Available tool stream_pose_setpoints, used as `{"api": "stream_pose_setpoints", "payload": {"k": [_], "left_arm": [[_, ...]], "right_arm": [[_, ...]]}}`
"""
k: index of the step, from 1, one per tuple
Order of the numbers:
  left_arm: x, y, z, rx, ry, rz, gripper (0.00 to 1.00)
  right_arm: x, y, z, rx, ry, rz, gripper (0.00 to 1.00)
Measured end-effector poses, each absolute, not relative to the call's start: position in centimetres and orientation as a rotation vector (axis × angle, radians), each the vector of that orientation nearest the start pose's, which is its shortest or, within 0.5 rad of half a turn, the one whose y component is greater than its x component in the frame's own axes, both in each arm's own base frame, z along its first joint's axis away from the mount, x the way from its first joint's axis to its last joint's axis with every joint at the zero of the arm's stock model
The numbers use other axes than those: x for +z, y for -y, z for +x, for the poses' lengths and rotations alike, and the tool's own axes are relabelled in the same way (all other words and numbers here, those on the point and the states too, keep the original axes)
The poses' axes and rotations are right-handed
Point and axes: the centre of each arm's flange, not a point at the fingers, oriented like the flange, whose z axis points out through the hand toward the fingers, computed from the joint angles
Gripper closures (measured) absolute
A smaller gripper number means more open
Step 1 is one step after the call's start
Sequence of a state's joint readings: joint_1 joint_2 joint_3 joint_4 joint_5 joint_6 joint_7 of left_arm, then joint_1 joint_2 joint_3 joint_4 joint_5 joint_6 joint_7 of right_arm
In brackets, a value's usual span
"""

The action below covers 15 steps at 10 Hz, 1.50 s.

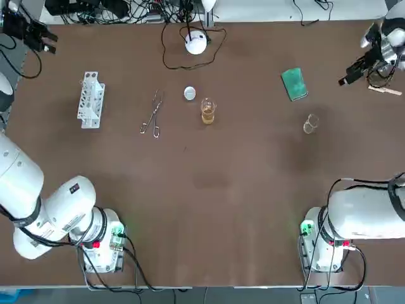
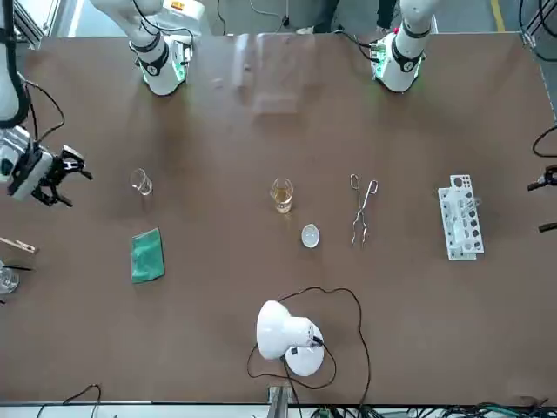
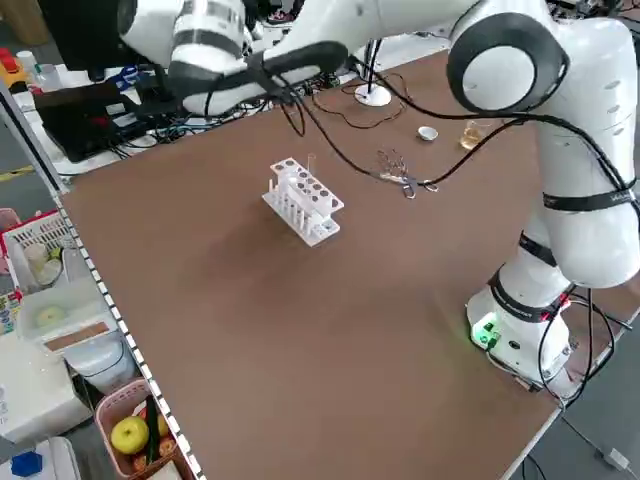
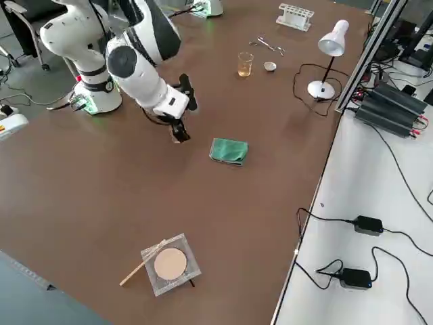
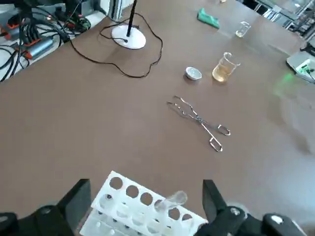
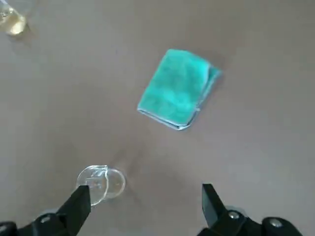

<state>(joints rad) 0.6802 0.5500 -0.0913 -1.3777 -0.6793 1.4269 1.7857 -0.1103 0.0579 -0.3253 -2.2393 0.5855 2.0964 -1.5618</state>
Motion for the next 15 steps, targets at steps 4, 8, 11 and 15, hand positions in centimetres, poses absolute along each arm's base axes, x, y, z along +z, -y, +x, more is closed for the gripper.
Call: {"api": "stream_pose_setpoints", "payload": {"k": [4,8,11,15], "left_arm": [[35.8,-32.2,57.9,0.789,1.378,1.784,0.00],[28.2,-33.9,56.2,0.874,1.337,1.644,0.00],[23.7,-34.2,54.1,0.964,1.301,1.567,0.00],[19.3,-32.0,52.5,1.064,1.237,1.471,0.01]], "right_arm": [[26.7,19.3,46.5,-0.498,1.174,-2.240,0.00],[20.2,20.6,44.3,-0.584,1.270,-2.067,0.00],[19.6,21.0,42.8,-0.666,1.356,-1.915,0.00],[16.1,20.9,40.5,-0.758,1.463,-1.702,0.00]]}}
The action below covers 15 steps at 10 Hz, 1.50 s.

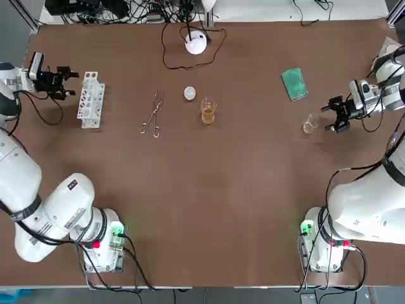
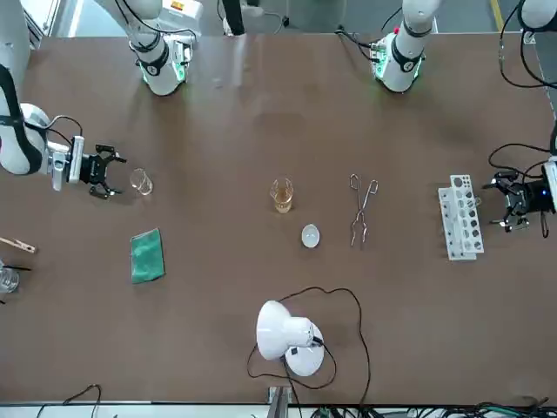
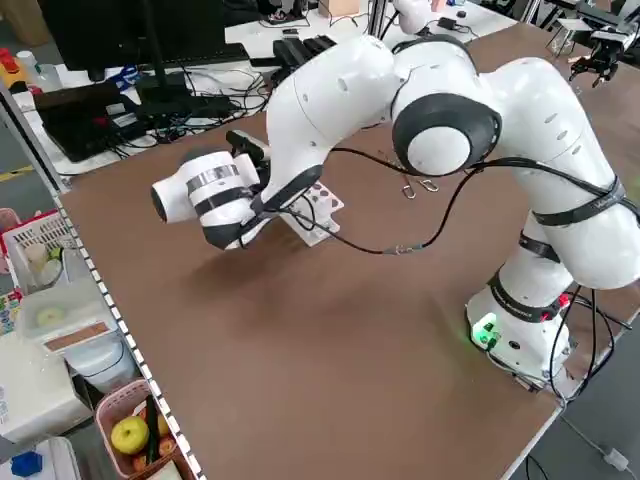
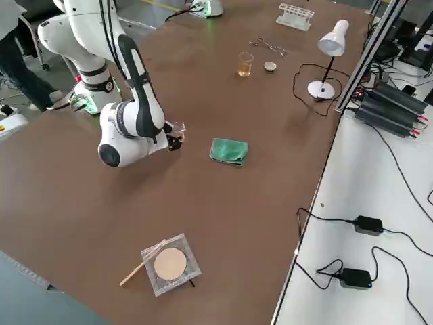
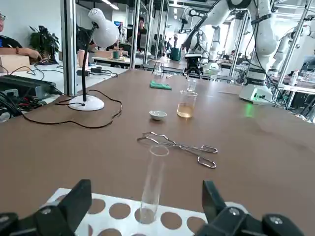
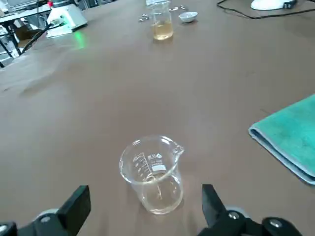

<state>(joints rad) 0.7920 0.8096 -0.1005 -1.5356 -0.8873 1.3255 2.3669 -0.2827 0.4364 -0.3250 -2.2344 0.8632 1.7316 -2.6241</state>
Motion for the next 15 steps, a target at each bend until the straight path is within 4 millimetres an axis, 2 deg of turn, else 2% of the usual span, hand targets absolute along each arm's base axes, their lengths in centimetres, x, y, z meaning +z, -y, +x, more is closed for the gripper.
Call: {"api": "stream_pose_setpoints", "payload": {"k": [3,4,6,8,10,13,15], "left_arm": [[16.7,-30.8,52.0,1.097,1.204,1.430,0.04],[16.5,-29.9,52.4,1.113,1.197,1.408,0.05],[16.2,-28.7,52.6,1.150,1.212,1.367,0.23],[15.7,-28.4,52.5,1.164,1.206,1.356,0.38],[15.3,-28.5,52.3,1.166,1.198,1.357,0.38],[14.9,-28.5,52.2,1.180,1.180,1.358,0.40],[14.5,-28.4,52.3,1.201,1.156,1.357,0.42]], "right_arm": [[13.7,21.1,40.2,-0.798,1.491,-1.592,0.00],[13.2,21.3,40.5,-0.801,1.483,-1.569,0.00],[12.9,21.6,41.1,-0.808,1.492,-1.547,0.00],[12.1,21.6,41.6,-0.808,1.513,-1.527,0.00],[10.7,21.1,41.9,-0.801,1.505,-1.492,0.00],[10.1,19.3,42.7,-0.809,1.523,-1.430,0.00],[9.9,19.1,42.8,-0.813,1.523,-1.428,0.00]]}}
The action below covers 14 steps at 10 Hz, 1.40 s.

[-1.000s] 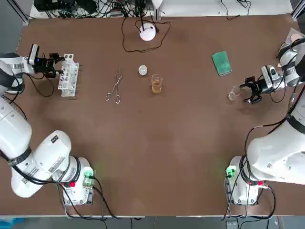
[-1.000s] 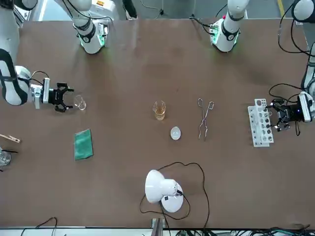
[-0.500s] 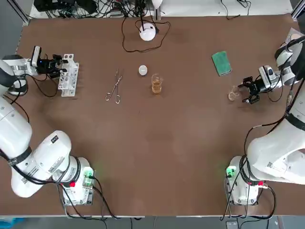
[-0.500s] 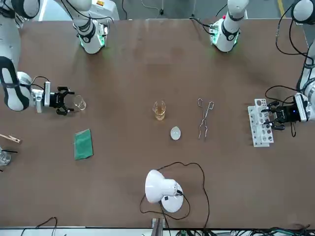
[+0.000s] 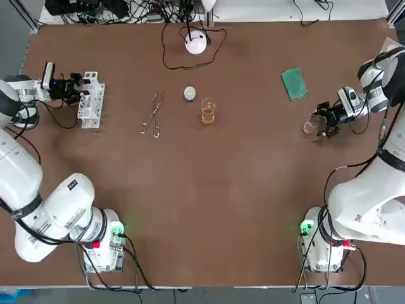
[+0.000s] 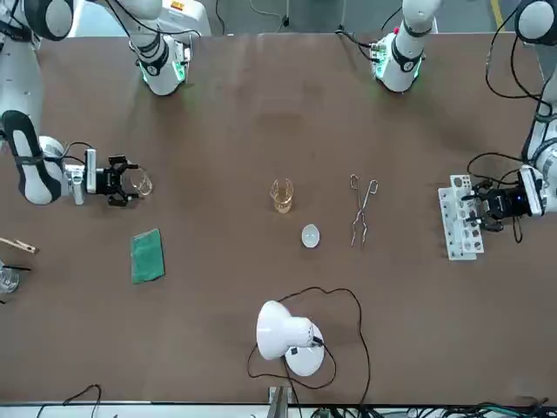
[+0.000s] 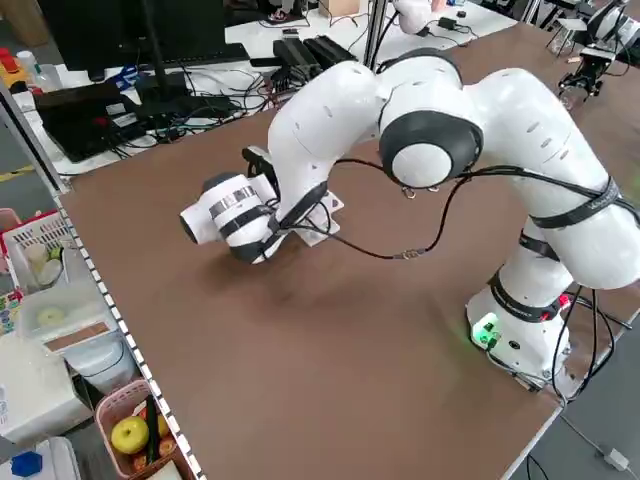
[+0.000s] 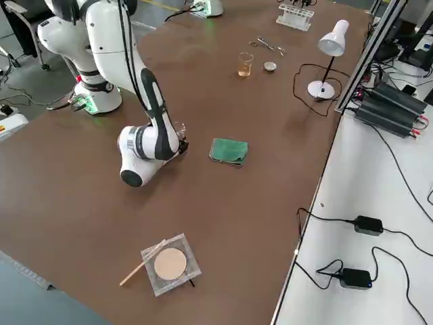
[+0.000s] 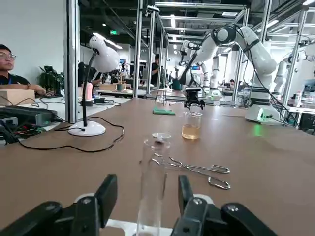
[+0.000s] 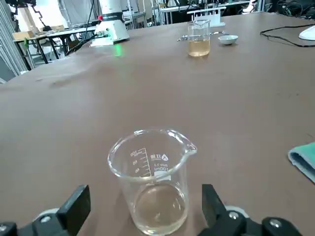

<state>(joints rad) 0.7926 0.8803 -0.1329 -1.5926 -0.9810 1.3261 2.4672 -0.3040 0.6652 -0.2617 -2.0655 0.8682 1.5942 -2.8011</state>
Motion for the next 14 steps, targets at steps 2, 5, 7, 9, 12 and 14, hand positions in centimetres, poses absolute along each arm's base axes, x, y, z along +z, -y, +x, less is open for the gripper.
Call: {"api": "stream_pose_setpoints", "payload": {"k": [2,5,7,9,12,14], "left_arm": [[14.4,-28.4,52.3,1.203,1.153,1.357,0.50],[14.4,-28.5,52.2,1.204,1.152,1.359,0.59],[14.5,-28.6,52.3,1.206,1.154,1.360,0.67],[14.6,-28.7,52.4,1.208,1.157,1.361,0.77],[15.0,-28.8,52.6,1.215,1.164,1.360,0.79],[15.6,-28.9,52.7,1.215,1.172,1.358,0.79]], "right_arm": [[9.5,19.0,42.9,-0.831,1.521,-1.426,0.00],[8.0,18.8,42.6,-0.821,1.503,-1.422,0.00],[7.9,18.8,42.6,-0.821,1.503,-1.421,0.00],[7.8,18.6,42.7,-0.822,1.503,-1.417,0.00],[7.2,17.2,42.9,-0.825,1.492,-1.391,0.00],[6.7,17.0,42.7,-0.823,1.484,-1.386,0.00]]}}
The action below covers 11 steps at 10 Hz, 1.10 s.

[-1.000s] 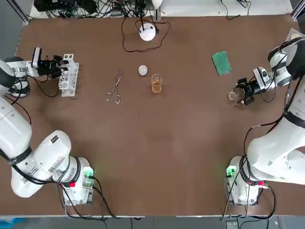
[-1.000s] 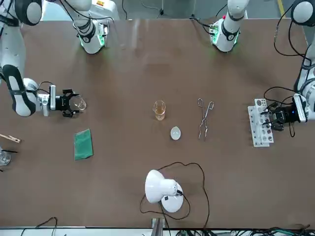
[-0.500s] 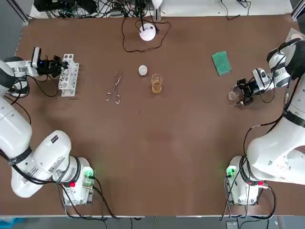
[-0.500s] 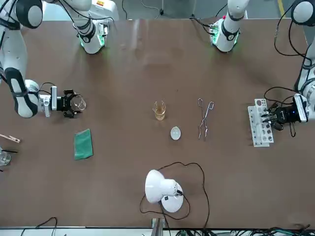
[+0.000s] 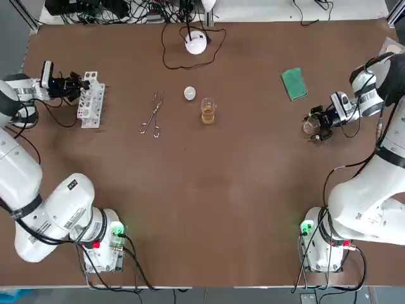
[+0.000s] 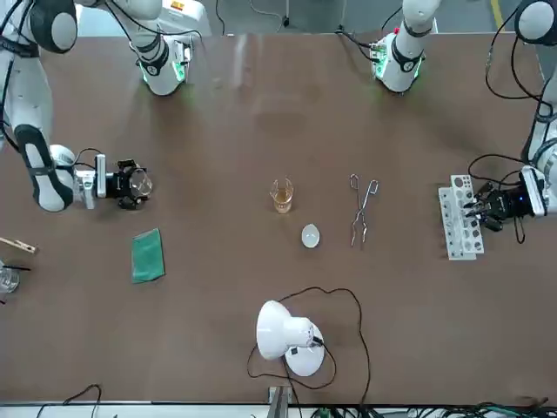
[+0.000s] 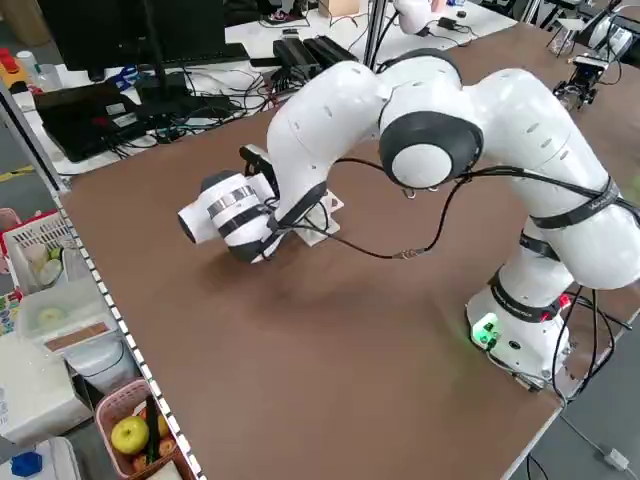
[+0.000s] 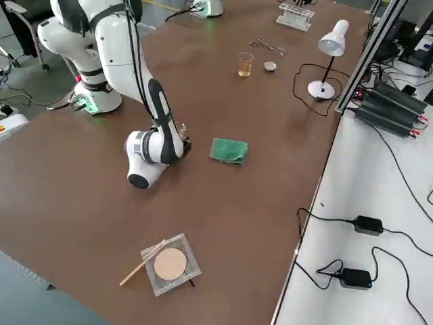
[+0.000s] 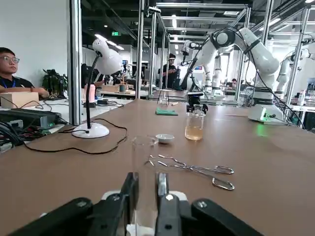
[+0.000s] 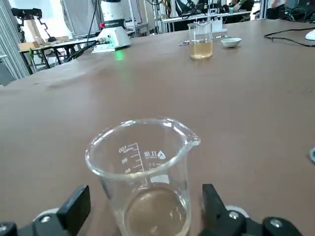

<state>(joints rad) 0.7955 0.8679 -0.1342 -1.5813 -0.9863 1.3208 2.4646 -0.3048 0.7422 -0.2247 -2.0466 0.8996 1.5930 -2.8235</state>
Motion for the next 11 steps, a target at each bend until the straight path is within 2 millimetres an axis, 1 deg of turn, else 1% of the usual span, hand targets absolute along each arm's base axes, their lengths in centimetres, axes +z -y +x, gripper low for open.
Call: {"api": "stream_pose_setpoints", "payload": {"k": [5,9,11], "left_arm": [[20.6,-29.1,53.4,1.190,1.198,1.351,0.79],[22.8,-28.7,53.6,1.180,1.212,1.323,0.79],[24.8,-28.4,53.9,1.161,1.216,1.316,0.79]], "right_arm": [[6.6,16.9,42.7,-0.827,1.480,-1.384,0.00],[6.6,16.9,42.6,-0.828,1.478,-1.382,0.04],[6.7,16.8,42.6,-0.834,1.471,-1.378,0.04]]}}
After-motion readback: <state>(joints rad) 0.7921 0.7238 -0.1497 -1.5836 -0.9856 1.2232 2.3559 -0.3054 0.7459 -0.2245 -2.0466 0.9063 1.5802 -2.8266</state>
